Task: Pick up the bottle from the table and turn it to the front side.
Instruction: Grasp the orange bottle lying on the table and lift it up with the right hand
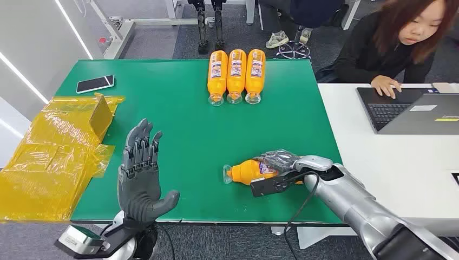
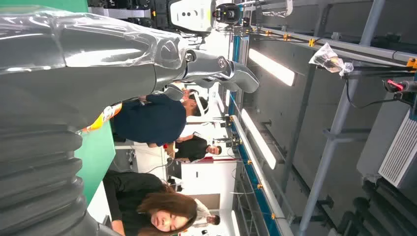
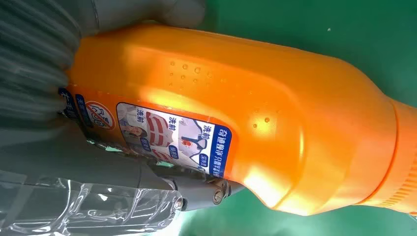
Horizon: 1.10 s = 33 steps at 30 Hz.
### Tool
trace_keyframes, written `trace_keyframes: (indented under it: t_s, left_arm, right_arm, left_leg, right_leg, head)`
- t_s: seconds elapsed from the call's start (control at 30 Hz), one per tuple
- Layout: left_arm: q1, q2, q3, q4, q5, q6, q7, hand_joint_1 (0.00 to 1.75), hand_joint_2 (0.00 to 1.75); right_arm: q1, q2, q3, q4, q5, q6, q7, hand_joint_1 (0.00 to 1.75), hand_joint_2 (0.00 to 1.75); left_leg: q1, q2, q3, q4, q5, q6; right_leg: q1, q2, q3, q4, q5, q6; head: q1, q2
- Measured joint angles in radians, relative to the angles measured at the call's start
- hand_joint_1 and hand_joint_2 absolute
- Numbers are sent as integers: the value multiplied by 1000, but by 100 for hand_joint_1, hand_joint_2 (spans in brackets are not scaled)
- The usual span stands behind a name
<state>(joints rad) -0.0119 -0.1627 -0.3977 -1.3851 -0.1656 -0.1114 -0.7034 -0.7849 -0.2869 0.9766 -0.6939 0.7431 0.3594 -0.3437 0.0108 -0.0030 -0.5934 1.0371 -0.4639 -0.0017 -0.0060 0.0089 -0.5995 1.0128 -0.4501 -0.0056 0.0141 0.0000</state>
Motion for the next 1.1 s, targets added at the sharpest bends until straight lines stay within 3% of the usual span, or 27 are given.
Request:
trace_keyframes:
  t_s: [0.3, 0.5, 0.73, 0.9, 1.1]
  left_arm:
    - [10, -1, 6, -2, -13, -28, 0, 0, 175]
    - [30, -1, 13, -21, -15, -36, 0, 0, 175]
    - [53, 0, 29, -47, -21, -14, 0, 0, 175]
    - [51, 0, 29, -48, -26, -1, 0, 0, 175]
    - [48, -2, 30, -44, -36, -6, 0, 0, 175]
  right_arm:
    - [11, -36, 70, -35, -67, -55, 32, 175, 175]
    - [74, -99, 65, -167, -93, -205, 104, 175, 175]
    - [209, -126, -31, -398, 11, -457, 187, 175, 175]
    - [265, -119, -110, -576, 74, -517, 188, 175, 175]
    - [404, -85, -210, -779, 223, -559, 197, 175, 175]
  left_leg:
    - [0, 0, 4, 0, 0, 1]
    - [0, -1, 4, 0, -1, 1]
    - [0, -1, -1, 0, -1, 1]
    - [0, -3, -1, 0, -1, 1]
    - [0, -4, -3, -1, -1, 1]
  right_leg:
    - [0, 0, 4, -1, 0, 0]
    - [0, -1, 5, -1, 0, 0]
    - [0, -1, 0, 0, 0, 0]
    - [0, -3, -1, 0, -1, 0]
    - [0, -4, -2, 0, -2, -1]
  head:
    - [0, 0]
    - [0, 0]
    - [0, 0]
    - [0, 0]
    - [0, 0]
